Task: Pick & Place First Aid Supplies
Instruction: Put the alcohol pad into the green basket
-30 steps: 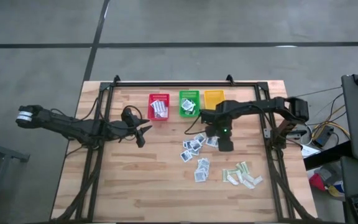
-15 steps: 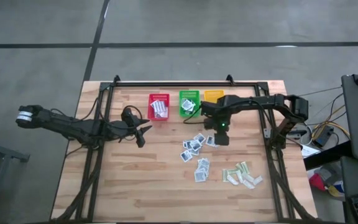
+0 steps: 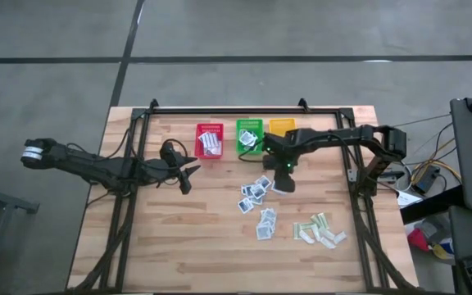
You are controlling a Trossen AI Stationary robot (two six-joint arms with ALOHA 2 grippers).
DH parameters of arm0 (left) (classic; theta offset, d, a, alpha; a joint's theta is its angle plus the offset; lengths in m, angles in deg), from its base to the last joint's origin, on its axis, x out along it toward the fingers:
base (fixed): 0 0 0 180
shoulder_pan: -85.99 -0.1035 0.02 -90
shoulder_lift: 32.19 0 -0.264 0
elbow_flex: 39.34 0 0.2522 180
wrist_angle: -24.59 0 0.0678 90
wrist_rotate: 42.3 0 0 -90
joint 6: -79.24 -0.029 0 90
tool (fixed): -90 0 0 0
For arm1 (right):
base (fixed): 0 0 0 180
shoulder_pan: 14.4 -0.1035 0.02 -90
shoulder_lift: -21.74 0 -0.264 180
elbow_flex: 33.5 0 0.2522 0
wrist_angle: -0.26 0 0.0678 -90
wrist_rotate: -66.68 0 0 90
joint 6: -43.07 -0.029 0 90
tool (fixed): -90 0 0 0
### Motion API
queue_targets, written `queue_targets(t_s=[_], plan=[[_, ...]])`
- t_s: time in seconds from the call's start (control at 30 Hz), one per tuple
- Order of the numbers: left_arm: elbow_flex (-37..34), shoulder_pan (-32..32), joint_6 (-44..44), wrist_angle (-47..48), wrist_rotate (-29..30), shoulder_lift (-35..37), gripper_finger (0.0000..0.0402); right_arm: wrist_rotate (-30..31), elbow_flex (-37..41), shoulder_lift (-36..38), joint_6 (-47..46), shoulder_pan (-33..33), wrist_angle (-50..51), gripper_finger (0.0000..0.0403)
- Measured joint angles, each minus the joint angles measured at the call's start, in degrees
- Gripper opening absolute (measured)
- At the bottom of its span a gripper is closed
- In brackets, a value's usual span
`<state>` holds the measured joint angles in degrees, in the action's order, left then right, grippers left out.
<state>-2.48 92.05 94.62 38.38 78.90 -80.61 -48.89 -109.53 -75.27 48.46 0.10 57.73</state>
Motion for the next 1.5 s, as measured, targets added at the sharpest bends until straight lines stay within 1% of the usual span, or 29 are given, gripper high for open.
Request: queue_targets(t_s=[0.23, 0.47, 0.7, 0.8, 0.93, 1.07, 1.37, 1.5], plan=[[0.00, 0.00, 0.05, 0.01, 0.00, -0.01, 0.0133, 0.48, 2.22, -0.64, 1.21, 0.02, -1.87, 0.0201], [0.01, 0.01, 0.04, 0.01, 0.31, 0.00, 0.0133, 8.33, 3.66, -1.42, 0.60, 0.02, -5.17, 0.0201], [0.01, 0.02, 0.04, 0.02, 0.31, -0.01, 0.0133, 9.70, 4.72, -1.42, 1.03, -0.56, -5.43, 0.0201], [0.01, 0.01, 0.04, 0.01, 0.48, 0.00, 0.0133, 11.17, 5.19, -1.42, 1.23, -1.49, -5.70, 0.0197], [0.00, 0.02, 0.02, 0.03, 1.98, -0.01, 0.0133, 15.22, 5.74, -1.42, 1.30, -3.00, -8.00, 0.0189], [0.02, 0.02, 0.02, 0.01, 2.43, 0.00, 0.0133, 17.86, 5.94, -1.51, 1.29, -4.29, -10.29, 0.0183], [0.00, 0.00, 0.02, 0.01, 2.51, 0.00, 0.0133, 18.42, 5.92, -6.47, 1.12, -5.16, -9.69, 0.0178], [0.01, 0.02, 0.04, 0.01, 2.57, 0.00, 0.0133, 18.49, 5.59, -6.74, 0.99, -5.14, -9.55, 0.0169]])
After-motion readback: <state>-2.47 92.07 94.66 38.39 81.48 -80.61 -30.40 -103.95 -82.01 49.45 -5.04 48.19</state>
